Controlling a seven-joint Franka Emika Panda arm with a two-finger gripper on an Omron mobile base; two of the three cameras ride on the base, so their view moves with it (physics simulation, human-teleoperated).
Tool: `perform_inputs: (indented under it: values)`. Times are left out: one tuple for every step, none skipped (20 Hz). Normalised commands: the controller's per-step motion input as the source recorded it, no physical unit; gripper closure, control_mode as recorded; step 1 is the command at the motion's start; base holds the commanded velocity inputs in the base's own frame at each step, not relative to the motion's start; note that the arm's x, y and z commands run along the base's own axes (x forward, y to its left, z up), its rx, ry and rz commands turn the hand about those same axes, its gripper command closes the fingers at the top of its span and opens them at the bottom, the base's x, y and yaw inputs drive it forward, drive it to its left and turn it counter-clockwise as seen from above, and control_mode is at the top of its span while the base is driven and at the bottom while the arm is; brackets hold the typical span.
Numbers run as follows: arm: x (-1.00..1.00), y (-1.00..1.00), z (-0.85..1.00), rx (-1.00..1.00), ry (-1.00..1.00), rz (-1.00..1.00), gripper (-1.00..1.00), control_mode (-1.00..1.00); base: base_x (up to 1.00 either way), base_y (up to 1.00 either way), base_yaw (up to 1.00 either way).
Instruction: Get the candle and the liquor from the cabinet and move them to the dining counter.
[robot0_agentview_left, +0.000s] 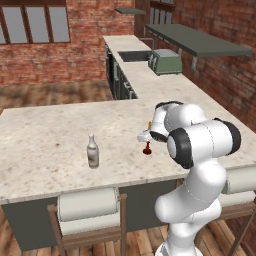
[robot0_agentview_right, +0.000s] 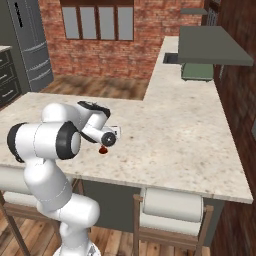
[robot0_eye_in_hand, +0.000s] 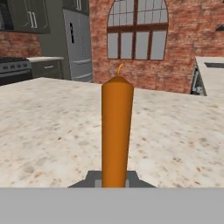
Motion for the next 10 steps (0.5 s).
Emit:
perform_inputs:
  values:
    - [0.0,0.0,0.0,0.0,0.0,0.0,-1.0,-1.0,0.0,0.0,0.0]
    - [0.0,0.0,0.0,0.0,0.0,0.0,-1.0,-1.0,0.0,0.0,0.0]
    - [0.0,0.0,0.0,0.0,0.0,0.0,-1.0,-1.0,0.0,0.0,0.0]
    - [0.0,0.0,0.0,0.0,0.0,0.0,-1.0,-1.0,0.0,0.0,0.0]
    - [0.0,0.0,0.0,0.0,0.0,0.0,-1.0,-1.0,0.0,0.0,0.0]
    - [0.0,0.0,0.0,0.0,0.0,0.0,-1.0,-1.0,0.0,0.0,0.0]
    - [0.0,0.0,0.0,0.0,0.0,0.0,-1.0,-1.0,0.0,0.0,0.0]
    - [0.0,0.0,0.0,0.0,0.0,0.0,-1.0,-1.0,0.0,0.0,0.0]
    - [0.0,0.0,0.0,0.0,0.0,0.0,-1.0,-1.0,0.0,0.0,0.0]
    - [0.0,0.0,0.0,0.0,0.0,0.0,-1.0,-1.0,0.0,0.0,0.0]
